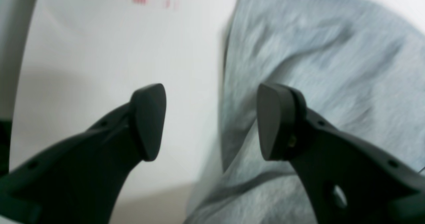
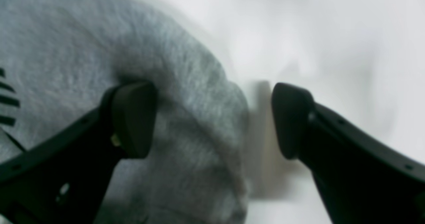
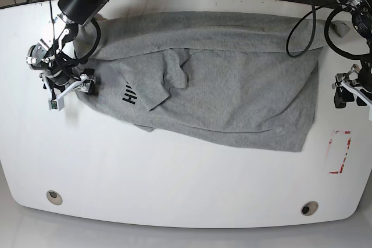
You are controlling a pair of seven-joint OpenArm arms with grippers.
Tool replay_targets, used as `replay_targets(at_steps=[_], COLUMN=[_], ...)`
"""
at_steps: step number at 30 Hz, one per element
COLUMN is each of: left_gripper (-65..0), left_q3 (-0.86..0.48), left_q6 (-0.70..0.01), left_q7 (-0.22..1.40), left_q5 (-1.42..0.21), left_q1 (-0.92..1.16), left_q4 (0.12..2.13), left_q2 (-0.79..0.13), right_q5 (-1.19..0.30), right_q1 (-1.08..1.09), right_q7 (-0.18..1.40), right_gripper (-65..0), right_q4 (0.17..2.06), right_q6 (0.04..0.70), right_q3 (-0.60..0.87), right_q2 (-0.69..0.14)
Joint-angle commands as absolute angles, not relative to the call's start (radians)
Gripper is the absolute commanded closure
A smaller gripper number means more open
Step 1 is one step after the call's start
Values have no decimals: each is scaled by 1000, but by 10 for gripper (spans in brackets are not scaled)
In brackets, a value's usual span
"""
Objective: Fold the T-shirt properly
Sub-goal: 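Grasp the shirt edges again with both grippers at the shirt sides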
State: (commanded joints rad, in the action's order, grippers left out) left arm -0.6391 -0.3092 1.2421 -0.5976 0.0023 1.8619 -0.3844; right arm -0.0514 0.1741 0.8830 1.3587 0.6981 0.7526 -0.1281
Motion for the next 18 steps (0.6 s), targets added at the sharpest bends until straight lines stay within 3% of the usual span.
replay_targets(at_steps=[5,13,18], left_gripper=[-403,-406,-408], left_q3=[-638,-631,-570], left_q6=[-308,-308,-308], left_q7=[1242,1213,1107], left_q5=[-598,-596,-545], left_q1=[-50,-166,-228], left_q4=[1807,1641,1523], left_q2=[-384,-384,-384], right_q5=[-58,-48,-48], right_q1=[153,150,150], right_q7=[878,878,878], right_gripper=[-442,-38,-8], right_q4=[1357,1357,1357], right_q6=[698,698,698], right_q3=[753,753,730], right_q2=[-127,-111,-108])
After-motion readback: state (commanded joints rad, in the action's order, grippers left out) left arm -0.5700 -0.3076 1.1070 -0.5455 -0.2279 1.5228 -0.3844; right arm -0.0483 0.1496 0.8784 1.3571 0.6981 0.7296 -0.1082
